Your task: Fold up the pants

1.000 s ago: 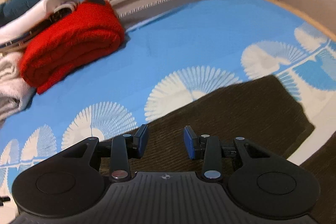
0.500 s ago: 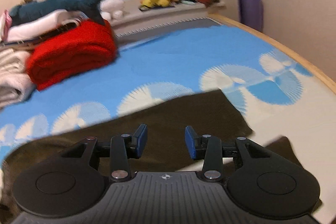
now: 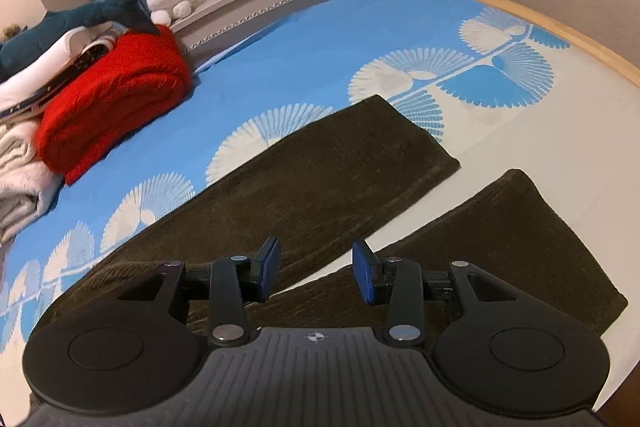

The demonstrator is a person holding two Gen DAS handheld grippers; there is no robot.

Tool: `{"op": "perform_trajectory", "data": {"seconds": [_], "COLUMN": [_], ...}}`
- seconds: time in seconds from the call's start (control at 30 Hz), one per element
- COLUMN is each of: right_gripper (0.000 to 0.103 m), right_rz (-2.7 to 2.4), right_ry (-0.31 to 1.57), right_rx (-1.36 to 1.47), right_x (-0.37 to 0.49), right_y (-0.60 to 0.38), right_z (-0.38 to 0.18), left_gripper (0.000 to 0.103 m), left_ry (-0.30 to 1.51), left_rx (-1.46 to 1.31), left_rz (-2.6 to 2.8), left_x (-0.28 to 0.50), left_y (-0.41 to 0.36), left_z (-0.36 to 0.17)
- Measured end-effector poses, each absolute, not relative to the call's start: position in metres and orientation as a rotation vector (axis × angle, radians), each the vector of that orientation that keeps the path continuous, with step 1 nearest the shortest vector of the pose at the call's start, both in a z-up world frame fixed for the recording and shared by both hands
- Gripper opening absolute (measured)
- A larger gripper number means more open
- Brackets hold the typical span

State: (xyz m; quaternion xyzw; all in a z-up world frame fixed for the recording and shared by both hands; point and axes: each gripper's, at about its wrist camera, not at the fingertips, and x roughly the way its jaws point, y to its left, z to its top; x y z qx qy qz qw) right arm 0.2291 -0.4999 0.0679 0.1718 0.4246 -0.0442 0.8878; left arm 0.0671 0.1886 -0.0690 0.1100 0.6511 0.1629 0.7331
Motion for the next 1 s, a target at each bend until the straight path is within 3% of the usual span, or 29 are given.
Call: {"op": "perform_trajectory", "data": {"seconds": [0.07,0.2,0.3,0.43,0.53,0.63,0.87,1.0], "right_gripper": [0.041,0.041,0.042,0.042,0.042,0.042,0.041,0.024], "right_rz": [-0.077,-0.052,-0.052,-0.043,-0.019,0.006,0.034,0.078], "right_ry": [0.891,0.894,0.886,0.892,0.889,0.882,0.84,0.815], "right_rx": [0.339,0.298,0.277,0.278,0.259,0.238,0.187,0.181], "right_x": [0.227,0.227,0.228,0.227,0.227,0.228,0.24,0.25], "right_y": [-0.499,-0.5,-0.502,-0.503,-0.499,-0.494,-0.475,-0.457], "right_z": [0.067,0.068,0.068,0.067,0.068,0.069,0.072,0.075], "left_gripper": [0.049,0.049,0.049,0.055,0.057,0.068,0.068,0.068], "left_ry": [1.354,1.228,1.316,1.475,1.387,1.24,1.014,0.981], "left_rx": [0.251,-0.038,-0.097,0.054,-0.041,-0.171,-0.246,-0.271], "left_rz": [0.38,0.168,0.059,0.069,0.105,0.121,0.192,0.22], "left_x": [0.062,0.053,0.059,0.062,0.071,0.072,0.09,0.102], "left_y": [0.181,0.168,0.157,0.151,0.162,0.171,0.183,0.174], "left_z": [-0.052,-0.023,-0.047,-0.088,-0.066,-0.039,-0.011,-0.004]}}
